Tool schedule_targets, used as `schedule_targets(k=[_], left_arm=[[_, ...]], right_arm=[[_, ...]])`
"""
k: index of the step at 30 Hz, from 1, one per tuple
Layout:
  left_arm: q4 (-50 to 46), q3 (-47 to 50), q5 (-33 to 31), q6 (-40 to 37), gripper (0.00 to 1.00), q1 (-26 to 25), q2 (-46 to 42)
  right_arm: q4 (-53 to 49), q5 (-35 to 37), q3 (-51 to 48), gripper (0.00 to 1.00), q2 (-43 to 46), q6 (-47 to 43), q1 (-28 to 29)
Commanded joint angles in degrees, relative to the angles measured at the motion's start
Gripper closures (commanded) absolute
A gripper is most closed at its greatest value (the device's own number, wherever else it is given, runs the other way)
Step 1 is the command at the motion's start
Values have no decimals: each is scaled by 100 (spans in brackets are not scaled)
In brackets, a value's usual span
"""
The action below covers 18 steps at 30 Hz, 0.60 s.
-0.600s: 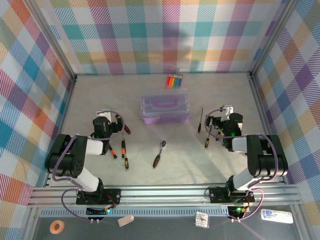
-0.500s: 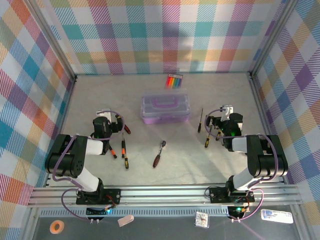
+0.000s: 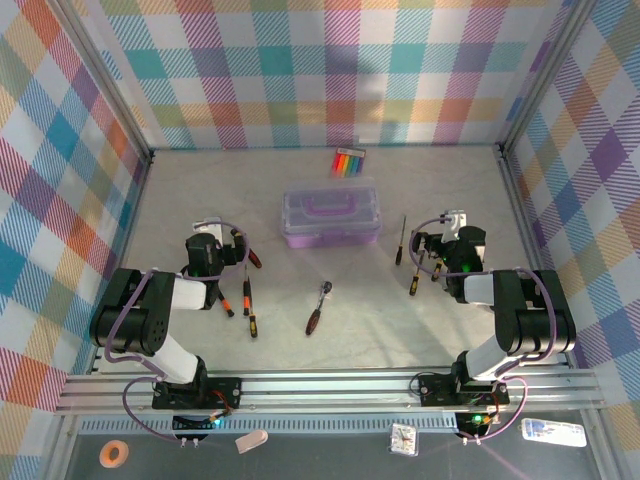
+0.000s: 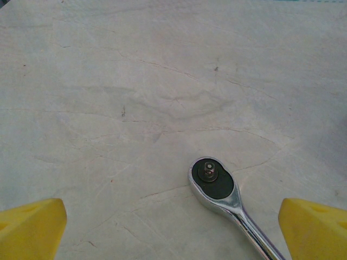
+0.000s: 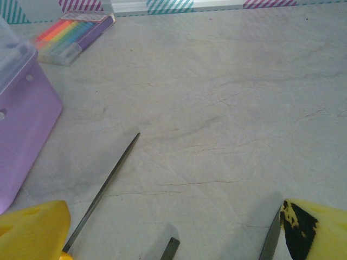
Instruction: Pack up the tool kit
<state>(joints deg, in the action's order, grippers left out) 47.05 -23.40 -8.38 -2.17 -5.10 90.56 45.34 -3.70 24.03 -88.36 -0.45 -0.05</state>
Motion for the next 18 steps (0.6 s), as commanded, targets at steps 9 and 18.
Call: schedule_targets(k=[9,18], left_arm=[[141,-51,98,59,0,61,-12],[-286,-151,-95,111,0,55,-380]], right_arm=[[1,-97,48,1,60,66,-41],[-321,104,179,1,179,97,-19]])
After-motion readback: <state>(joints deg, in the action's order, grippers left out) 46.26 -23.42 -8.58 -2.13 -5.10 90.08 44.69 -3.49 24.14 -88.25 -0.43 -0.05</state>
